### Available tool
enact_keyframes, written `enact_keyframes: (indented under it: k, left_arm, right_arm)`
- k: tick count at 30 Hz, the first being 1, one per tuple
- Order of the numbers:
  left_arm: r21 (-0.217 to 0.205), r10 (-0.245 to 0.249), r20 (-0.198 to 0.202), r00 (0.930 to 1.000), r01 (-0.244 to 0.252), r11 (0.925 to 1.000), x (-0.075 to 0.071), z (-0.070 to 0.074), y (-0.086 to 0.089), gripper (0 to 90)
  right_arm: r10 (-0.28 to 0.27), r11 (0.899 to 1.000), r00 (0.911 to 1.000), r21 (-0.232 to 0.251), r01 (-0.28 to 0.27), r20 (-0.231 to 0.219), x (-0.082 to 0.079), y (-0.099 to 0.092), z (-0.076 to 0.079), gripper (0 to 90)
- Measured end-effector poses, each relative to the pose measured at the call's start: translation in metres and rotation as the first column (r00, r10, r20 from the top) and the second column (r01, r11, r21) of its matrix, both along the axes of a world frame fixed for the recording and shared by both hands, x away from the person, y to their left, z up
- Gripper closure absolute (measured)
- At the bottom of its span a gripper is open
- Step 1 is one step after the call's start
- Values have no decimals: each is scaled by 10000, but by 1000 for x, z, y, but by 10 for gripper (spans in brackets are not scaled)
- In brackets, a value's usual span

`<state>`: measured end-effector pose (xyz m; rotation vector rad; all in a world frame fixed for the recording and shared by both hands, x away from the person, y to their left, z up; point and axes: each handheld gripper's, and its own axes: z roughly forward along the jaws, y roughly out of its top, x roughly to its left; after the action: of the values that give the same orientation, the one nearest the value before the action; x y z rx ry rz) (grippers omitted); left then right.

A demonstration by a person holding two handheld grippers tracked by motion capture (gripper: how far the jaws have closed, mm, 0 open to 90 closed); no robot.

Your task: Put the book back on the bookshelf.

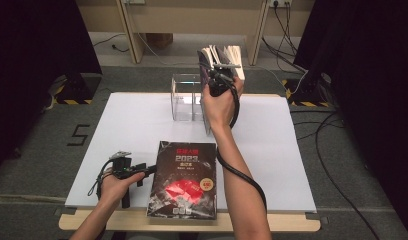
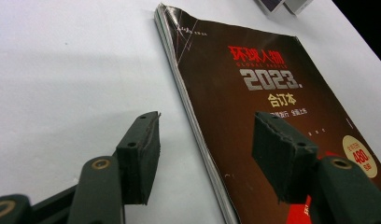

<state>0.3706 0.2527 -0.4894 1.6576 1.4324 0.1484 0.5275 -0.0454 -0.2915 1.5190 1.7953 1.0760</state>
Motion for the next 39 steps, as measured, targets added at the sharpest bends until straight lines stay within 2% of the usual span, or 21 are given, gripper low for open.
enact_keyframes:
  k: [5, 7, 11, 17, 27, 31, 35, 39]
  left_arm:
    - [-4, -24, -10, 10000, 24, 10000, 0, 0, 0, 413]
    - [6, -13, -9, 10000, 13, 10000, 0, 0, 0, 413]
    - [-12, -11, -4, 10000, 11, 10000, 0, 0, 0, 413]
    - [-26, -48, 4, 10000, 48, 10000, 0, 0, 0, 413]
    - [-15, -66, 0, 10000, 66, 10000, 0, -1, -1, 413]
    - [-30, -75, -11, 10000, 75, 10000, 0, -1, -1, 412]
    - [-45, -78, -27, 10000, 78, 10000, 1, -1, 0, 413]
    - [-59, -39, -18, 10000, 39, 10000, 1, -2, 1, 412]
  right_arm:
    - [-82, 9999, 10000, -99, 82, 49, 2, 3, 1, 782]
    - [-71, 10000, 10000, 11, 71, 6, 3, 3, 2, 752]
    - [-39, 10000, 9998, 32, 38, 219, 3, 4, 5, 743]
    - [45, 10000, 9996, -2, -45, -293, 11, 6, 3, 759]
    - [-162, 9997, 9977, -172, 151, -663, 18, 6, 3, 824]
    - [-240, 9997, 9986, -114, 235, -464, 18, 5, 2, 828]
    - [-336, 9994, 9994, 83, 336, -72, 18, 6, 0, 830]
    - [-493, 9988, 9976, 62, 491, 496, 19, 7, -4, 830]
